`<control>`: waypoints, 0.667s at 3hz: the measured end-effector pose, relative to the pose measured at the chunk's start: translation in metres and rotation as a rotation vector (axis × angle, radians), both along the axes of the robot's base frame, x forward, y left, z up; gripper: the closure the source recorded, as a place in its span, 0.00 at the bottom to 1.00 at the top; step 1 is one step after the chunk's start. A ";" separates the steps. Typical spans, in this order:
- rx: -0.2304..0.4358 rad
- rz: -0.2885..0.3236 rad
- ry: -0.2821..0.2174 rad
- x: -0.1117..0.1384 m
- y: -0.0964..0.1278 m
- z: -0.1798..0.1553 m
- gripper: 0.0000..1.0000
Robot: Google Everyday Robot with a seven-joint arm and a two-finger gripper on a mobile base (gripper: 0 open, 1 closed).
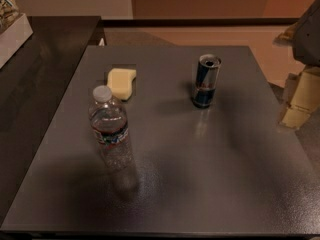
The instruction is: Pick water bottle
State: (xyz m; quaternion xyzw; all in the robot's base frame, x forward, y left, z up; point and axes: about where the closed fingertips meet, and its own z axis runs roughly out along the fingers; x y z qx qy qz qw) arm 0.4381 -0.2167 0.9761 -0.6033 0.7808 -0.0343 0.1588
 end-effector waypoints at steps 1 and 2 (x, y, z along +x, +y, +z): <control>0.002 0.000 -0.004 0.000 0.001 0.001 0.00; 0.085 0.012 -0.019 0.003 0.022 0.004 0.00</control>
Offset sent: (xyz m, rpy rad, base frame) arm 0.0097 0.0599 0.0061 0.2429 -0.0259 0.0345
